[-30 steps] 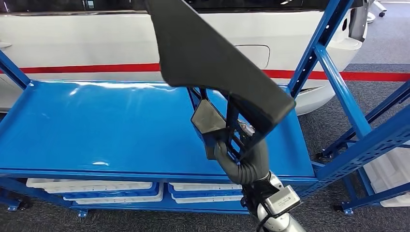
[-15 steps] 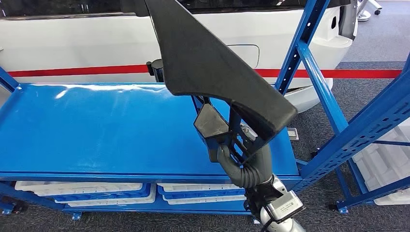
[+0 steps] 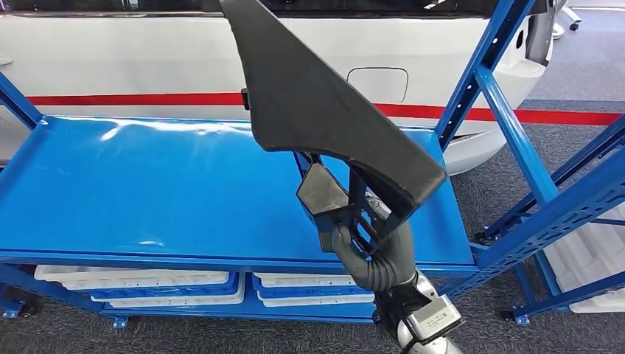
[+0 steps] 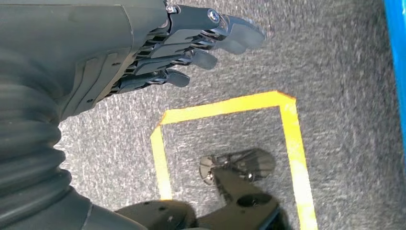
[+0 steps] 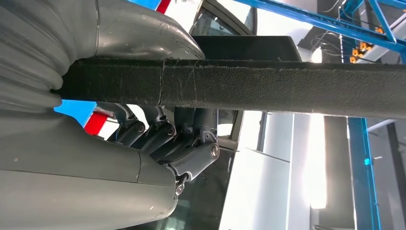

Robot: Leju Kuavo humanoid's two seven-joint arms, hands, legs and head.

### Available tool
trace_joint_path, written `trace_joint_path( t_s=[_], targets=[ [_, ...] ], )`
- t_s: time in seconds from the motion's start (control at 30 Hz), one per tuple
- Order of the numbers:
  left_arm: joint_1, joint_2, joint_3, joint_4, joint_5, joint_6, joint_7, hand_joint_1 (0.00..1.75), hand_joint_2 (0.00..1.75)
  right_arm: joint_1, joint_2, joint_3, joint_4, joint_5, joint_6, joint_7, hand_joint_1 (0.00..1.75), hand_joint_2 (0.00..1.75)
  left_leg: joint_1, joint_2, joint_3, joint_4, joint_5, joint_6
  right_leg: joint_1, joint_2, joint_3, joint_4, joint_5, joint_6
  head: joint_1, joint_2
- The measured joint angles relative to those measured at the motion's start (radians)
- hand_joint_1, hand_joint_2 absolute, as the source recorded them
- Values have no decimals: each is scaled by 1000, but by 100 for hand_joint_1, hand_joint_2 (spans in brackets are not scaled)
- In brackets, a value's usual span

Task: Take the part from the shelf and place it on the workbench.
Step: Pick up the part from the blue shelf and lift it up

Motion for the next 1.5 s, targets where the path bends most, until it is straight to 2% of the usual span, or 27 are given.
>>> trace_joint_path(
  t_s=[0.07,0.1,0.17,0.27,0.33,0.4,0.43,0.47,0.5,0.57,0.63,0.73,0.77,0.83,0.9,0.93,0.97,1.0,1.07,1.13,1.17,1.23,1.3,1.4,1.43,1.47,1.5],
  targets=[
    [0,-3,0,0,0,0,-1,0,175,2,0,0,-1,2,0,-2,175,175,-2,-1,0,1,2,-4,2,-1,77,-141,45,7,0,0],
    [0,-4,0,0,0,0,-2,0,175,4,0,0,-2,2,1,-3,175,175,-4,-1,-1,2,3,-8,4,-2,105,-192,60,4,0,0],
    [0,-6,0,0,0,-1,-4,0,175,7,-1,0,-3,3,2,-4,175,175,-7,-1,-3,3,6,-17,9,-2,123,-227,71,-10,-2,0],
    [0,-6,1,0,0,-1,-4,0,175,13,-1,0,-4,3,4,-4,175,175,-3,-1,-10,16,-4,-33,2,-3,123,-234,85,-30,-2,0],
    [0,-7,1,0,0,-1,-4,0,175,15,-1,0,-5,3,4,-5,175,175,1,0,-40,98,-64,-42,-4,-6,122,-238,91,-40,-4,0],
    [1,-7,1,0,0,-2,-3,0,175,18,-1,0,-5,3,5,-5,175,175,6,0,-87,226,-133,-51,-3,-8,119,-237,94,-43,-5,0],
    [2,-7,1,0,-1,-3,-3,0,175,20,-1,0,-5,3,5,-5,175,175,8,0,-99,267,-149,-55,-3,-8,117,-236,96,-44,-5,0],
    [2,-7,1,1,-2,-4,-1,0,175,21,-1,1,-5,4,5,-5,175,175,12,0,-93,272,-145,-58,-3,-9,116,-235,97,-43,-5,0],
    [2,-7,1,1,-3,-4,0,0,175,22,-1,1,-5,5,6,-5,175,175,16,0,-70,239,-124,-60,-4,-9,116,-234,99,-42,-5,0],
    [1,-8,1,1,-7,-3,2,0,175,22,1,1,-5,9,7,-5,175,175,24,-1,6,113,-70,-67,-4,-8,113,-228,99,-39,-5,0],
    [0,-9,1,1,-10,-2,3,0,175,21,3,1,-5,11,7,-5,175,175,24,-5,45,30,-45,-64,0,-7,104,-221,102,-27,-5,0],
    [0,-9,1,1,-10,-2,4,0,175,22,3,2,-5,12,7,-5,175,175,13,-6,31,16,-31,-38,-4,-7,89,-222,114,-2,-4,0],
    [0,-9,1,1,-10,-2,4,0,175,22,3,2,-5,13,7,-5,175,175,10,-5,24,14,-23,-26,-6,-7,79,-213,105,1,-4,0],
    [0,-9,1,1,-10,-2,4,0,175,22,3,1,-5,13,7,-5,175,175,9,-2,6,10,-7,-4,-8,-6,45,-144,50,-6,0,0],
    [-1,-8,1,1,-10,-2,4,0,175,23,3,1,-5,13,7,-5,175,175,4,-1,-16,10,10,6,-5,-6,2,-17,-23,-17,3,0],
    [-1,-8,1,1,-10,-2,4,0,175,23,3,1,-5,13,7,-5,175,175,1,0,-28,11,19,8,-4,-6,-9,32,-44,-17,3,0],
    [-1,-8,1,1,-10,-3,4,0,175,23,2,1,-5,13,7,-5,175,175,-1,0,-40,11,28,8,-3,-6,-5,52,-50,-14,3,0],
    [-1,-8,1,1,-11,-3,4,0,175,23,2,1,-5,12,7,-5,175,175,-3,0,-52,11,37,7,-1,-6,19,34,-41,-8,3,0],
    [-2,-9,1,1,-12,-2,4,0,175,23,2,1,-5,12,7,-5,175,175,-4,0,-74,11,57,4,5,-6,114,-89,-10,-3,3,0],
    [-1,-11,1,1,-14,-1,5,0,175,24,2,1,-7,12,7,-5,175,175,-6,-1,-87,10,77,-5,14,-7,199,-214,1,-9,2,0],
    [-1,-12,1,1,-17,0,6,0,175,26,2,0,-8,11,7,-6,175,175,-5,-1,-88,8,87,-11,18,-6,216,-244,1,-14,3,0],
    [0,-14,0,1,-24,3,9,0,175,33,2,-3,-10,7,9,-8,175,175,-3,-1,-89,1,104,-25,18,-6,206,-253,15,-24,6,0],
    [1,-15,0,1,-29,5,11,0,175,37,3,-6,-11,3,12,-10,175,175,0,0,-99,19,72,-36,9,-7,192,-258,36,-40,6,0],
    [4,-16,0,2,-30,6,12,0,175,44,4,-9,-12,2,15,-11,175,175,7,0,-131,168,-76,-50,6,-10,162,-259,69,-56,2,0],
    [4,-16,0,2,-31,6,12,0,175,46,4,-9,-12,2,15,-11,175,175,9,0,-137,227,-103,-55,6,-11,150,-258,81,-55,2,0],
    [4,-16,0,2,-31,6,12,0,175,47,4,-9,-12,2,15,-11,175,175,13,0,-132,266,-107,-60,6,-11,138,-257,91,-53,2,0],
    [4,-16,0,2,-31,6,12,0,175,49,4,-10,-12,2,15,-11,175,175,17,0,-113,274,-90,-64,6,-11,125,-255,102,-49,2,0]
  ],
)
